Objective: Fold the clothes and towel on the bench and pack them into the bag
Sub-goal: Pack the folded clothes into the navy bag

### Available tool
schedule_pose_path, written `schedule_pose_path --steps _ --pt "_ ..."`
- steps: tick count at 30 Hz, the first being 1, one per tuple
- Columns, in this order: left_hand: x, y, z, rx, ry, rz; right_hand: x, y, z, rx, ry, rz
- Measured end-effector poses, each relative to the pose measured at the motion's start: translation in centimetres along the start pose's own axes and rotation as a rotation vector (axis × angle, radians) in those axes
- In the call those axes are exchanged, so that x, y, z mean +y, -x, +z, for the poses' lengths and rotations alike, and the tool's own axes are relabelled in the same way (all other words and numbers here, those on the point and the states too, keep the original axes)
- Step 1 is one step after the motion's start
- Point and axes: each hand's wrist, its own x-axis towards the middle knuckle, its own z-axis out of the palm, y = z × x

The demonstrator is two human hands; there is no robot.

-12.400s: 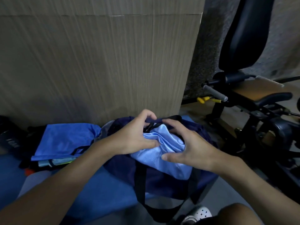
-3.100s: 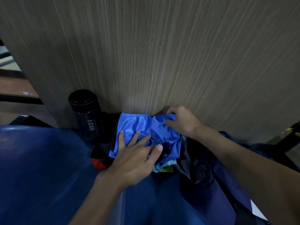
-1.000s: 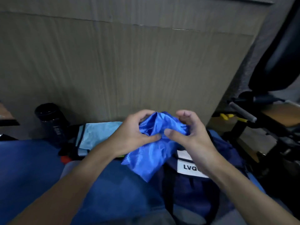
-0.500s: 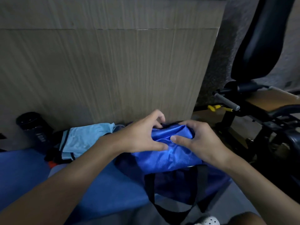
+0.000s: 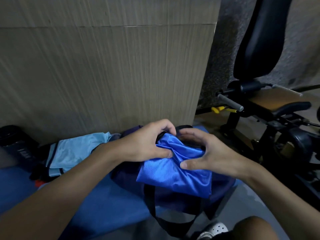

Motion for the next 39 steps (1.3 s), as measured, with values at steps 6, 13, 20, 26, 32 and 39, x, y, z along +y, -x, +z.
schedule_pose_path --steps 6,13,20,26,32,39 --pt "0.1 -1.1 0.7 0.043 0.072 -0.015 0.4 -0.2 0.8 0.032 0.032 -0.047" --pt "-1.8 -1.7 2.1 0.125 0.041 -0.021 3.1 0.2 1.1 0.285 -0.156 -0.044" --pt "-2.4 -4.0 3.7 0.114 0.146 0.005 6.1 0.9 -0.2 0.313 -0.073 0.036" --pt "-3.5 -6.2 5.1 0.034 0.134 0.009 8.0 1.2 -1.0 0.253 -0.196 0.087" --pt "-9.7 -6.9 4.4 0.109 -0.16 -0.056 11.4 2.0 -2.1 0.471 -0.219 0.188" --pt "-13.0 -7.9 6.2 -0.087 -0.703 -0.034 12.0 2.7 -2.0 0.49 -0.297 0.251"
